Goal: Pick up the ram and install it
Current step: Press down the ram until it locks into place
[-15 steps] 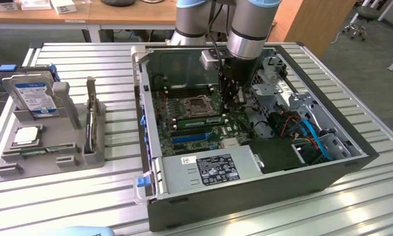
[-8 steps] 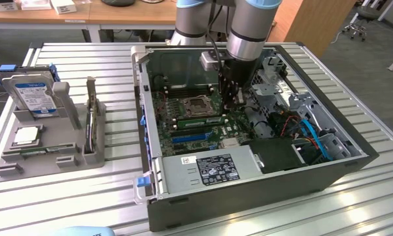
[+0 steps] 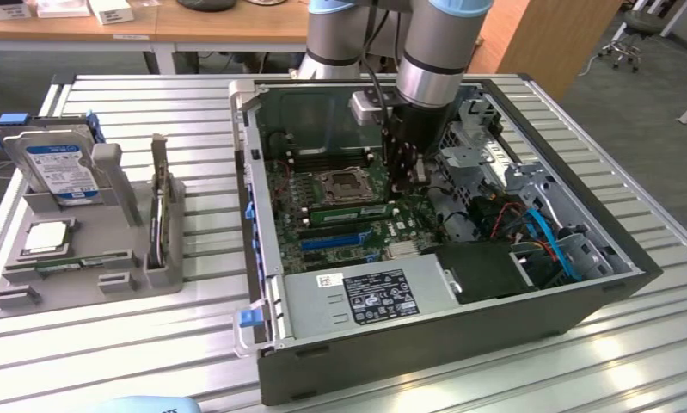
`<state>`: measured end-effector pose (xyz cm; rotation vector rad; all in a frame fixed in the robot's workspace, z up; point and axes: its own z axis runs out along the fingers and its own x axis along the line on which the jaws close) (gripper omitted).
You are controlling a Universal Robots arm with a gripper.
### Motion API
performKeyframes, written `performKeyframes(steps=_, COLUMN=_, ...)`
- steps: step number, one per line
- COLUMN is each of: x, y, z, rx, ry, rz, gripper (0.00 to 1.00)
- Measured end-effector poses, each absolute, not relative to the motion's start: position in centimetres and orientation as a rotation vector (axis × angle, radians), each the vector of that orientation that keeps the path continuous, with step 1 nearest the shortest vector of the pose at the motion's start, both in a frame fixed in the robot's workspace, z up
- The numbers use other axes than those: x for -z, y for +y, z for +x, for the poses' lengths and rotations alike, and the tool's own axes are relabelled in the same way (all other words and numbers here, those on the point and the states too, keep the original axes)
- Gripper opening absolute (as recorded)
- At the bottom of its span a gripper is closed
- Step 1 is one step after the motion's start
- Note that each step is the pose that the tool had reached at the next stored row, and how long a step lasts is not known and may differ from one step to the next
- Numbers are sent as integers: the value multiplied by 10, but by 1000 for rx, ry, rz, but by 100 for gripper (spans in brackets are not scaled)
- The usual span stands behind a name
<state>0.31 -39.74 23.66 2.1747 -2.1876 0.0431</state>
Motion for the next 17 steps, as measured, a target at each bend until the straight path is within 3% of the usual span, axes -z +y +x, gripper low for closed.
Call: performKeyframes(steps=17, x=-234, y=-397, z=3, rx=-44, ry=-2188, rz=2175, gripper=10)
